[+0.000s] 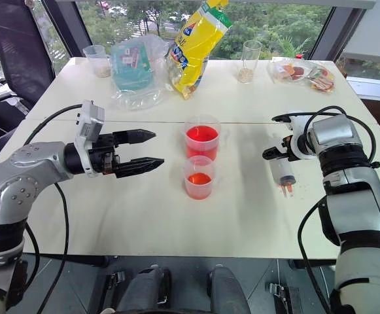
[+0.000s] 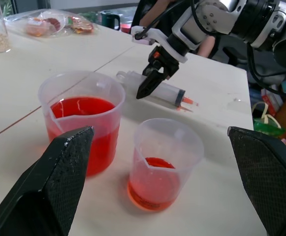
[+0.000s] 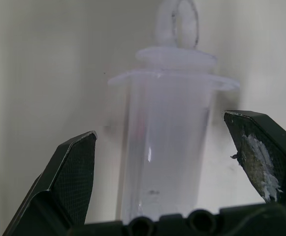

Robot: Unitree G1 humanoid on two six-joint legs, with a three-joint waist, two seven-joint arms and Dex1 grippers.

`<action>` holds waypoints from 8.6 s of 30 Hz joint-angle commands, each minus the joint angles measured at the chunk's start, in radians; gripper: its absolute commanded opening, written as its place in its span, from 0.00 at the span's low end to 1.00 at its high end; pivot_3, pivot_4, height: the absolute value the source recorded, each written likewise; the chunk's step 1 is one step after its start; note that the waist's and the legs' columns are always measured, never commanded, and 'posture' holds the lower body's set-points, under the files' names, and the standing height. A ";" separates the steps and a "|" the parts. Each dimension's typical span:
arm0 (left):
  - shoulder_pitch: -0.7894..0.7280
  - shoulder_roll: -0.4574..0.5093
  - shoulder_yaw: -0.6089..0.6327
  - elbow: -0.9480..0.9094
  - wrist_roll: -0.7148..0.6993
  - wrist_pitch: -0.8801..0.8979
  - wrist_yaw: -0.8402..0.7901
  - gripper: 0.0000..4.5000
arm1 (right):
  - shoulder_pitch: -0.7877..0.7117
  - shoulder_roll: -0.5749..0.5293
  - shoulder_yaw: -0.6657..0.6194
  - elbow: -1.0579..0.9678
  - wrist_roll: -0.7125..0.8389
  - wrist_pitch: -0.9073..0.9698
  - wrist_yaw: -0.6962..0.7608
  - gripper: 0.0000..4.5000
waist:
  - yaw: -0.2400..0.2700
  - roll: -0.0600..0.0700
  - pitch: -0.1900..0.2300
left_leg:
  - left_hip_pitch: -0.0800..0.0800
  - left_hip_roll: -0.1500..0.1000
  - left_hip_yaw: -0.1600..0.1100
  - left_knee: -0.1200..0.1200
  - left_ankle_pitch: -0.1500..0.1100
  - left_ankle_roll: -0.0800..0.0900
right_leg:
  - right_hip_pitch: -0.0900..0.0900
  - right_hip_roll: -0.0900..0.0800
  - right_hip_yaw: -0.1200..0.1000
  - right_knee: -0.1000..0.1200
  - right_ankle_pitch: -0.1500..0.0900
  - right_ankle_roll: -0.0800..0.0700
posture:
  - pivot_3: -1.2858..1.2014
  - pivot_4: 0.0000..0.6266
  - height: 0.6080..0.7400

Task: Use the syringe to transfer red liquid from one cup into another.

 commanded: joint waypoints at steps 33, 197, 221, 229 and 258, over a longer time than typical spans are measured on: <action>-0.271 0.026 -0.012 0.247 0.119 -0.101 -0.132 1.00 | 0.294 0.586 -0.446 -0.754 0.230 -0.747 -0.207 0.30 | -0.023 0.001 0.000 | 0.000 0.000 0.000 0.000 0.000 -0.001 | 0.000 -0.001 -0.001 0.002 0.000 0.000 | 0.52 0.24 1.00; -0.541 -0.313 -0.073 0.490 0.168 -0.109 -0.248 0.02 | 0.645 0.395 -0.281 -1.330 0.542 -0.503 -0.228 0.30 | -0.023 0.001 0.000 | 0.000 0.000 -0.001 0.000 0.001 -0.002 | -0.001 0.001 -0.001 0.004 0.000 0.000 | 0.52 0.24 1.00; -0.387 -0.301 -0.193 0.344 0.231 -0.126 -0.267 0.02 | 0.522 0.396 -0.328 -1.269 0.558 -0.521 -0.242 0.30 | -0.021 0.001 0.000 | 0.000 0.000 -0.001 0.000 0.001 -0.002 | -0.001 0.001 0.000 0.004 0.000 0.000 | 0.52 0.24 1.00; -0.394 -0.310 -0.190 0.359 0.249 -0.135 -0.266 0.02 | 0.507 0.386 -0.334 -1.256 0.563 -0.512 -0.242 0.30 | -0.021 0.001 0.000 | 0.000 0.000 -0.001 0.000 0.001 -0.002 | -0.001 0.001 0.000 0.004 0.000 0.000 | 0.52 0.24 1.00; -0.279 -0.111 0.004 0.264 0.135 -0.062 -0.170 0.99 | 0.235 0.167 -0.547 -1.007 0.770 -0.036 -0.501 0.30 | -0.021 0.000 0.001 | 0.001 0.000 -0.001 0.000 0.001 -0.002 | 0.000 -0.001 -0.001 0.004 0.000 0.000 | 0.52 0.24 1.00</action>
